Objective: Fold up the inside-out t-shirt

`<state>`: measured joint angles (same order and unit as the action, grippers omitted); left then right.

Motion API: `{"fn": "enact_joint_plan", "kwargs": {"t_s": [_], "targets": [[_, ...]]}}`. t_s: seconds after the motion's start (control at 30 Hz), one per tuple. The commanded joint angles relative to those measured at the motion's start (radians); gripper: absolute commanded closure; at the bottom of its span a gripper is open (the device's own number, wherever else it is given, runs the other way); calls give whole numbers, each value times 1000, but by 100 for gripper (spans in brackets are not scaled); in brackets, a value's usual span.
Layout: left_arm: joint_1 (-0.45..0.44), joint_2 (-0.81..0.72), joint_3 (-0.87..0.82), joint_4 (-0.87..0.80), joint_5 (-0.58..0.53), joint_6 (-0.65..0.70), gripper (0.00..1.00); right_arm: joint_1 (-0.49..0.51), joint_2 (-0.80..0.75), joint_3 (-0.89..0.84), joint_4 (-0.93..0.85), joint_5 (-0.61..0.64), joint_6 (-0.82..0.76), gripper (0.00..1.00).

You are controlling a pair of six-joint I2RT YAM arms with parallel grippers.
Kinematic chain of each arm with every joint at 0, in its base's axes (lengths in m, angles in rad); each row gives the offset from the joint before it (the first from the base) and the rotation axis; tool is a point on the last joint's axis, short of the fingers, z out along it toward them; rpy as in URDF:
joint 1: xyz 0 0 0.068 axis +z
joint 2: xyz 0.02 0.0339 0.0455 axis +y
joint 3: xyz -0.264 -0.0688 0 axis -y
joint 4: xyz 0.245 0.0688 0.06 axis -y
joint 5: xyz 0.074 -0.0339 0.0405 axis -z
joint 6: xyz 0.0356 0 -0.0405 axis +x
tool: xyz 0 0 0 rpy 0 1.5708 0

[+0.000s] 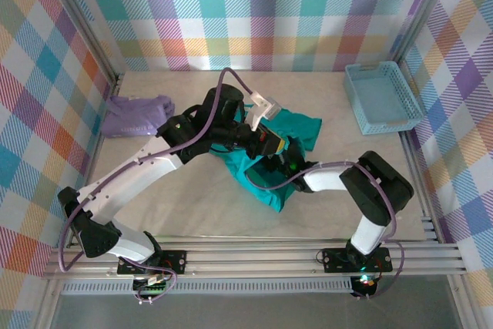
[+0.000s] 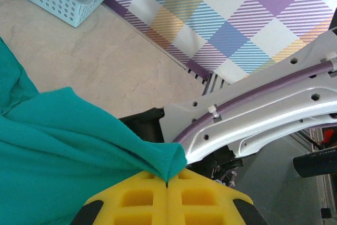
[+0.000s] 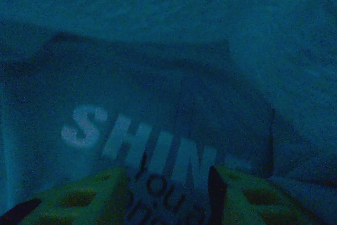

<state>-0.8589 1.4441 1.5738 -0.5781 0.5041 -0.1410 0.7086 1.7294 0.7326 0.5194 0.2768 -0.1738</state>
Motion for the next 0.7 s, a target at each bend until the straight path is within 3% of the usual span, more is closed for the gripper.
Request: {"fn": "enact_joint_plan", "kwargs": {"t_s": [0.0,0.2,0.37,0.5,0.57,0.67], "targets": [[-2,-52,25,-7,11,38,100,4,49,83,-89,12,-36,51],[-3,-74,46,-87,-125,86,100,-3,101,182,-152,77,-206,47],[-1,-102,39,-159,-376,118,100,-27,51,174,-147,-39,-201,47],[0,-126,0,-195,-583,140,100,-61,-4,60,7,-178,-118,49],[-1,-142,-17,-200,-614,142,100,-80,-13,23,58,-204,-75,51],[-1,-172,-40,-180,-530,157,100,-98,-14,10,96,-239,-3,52]]}}
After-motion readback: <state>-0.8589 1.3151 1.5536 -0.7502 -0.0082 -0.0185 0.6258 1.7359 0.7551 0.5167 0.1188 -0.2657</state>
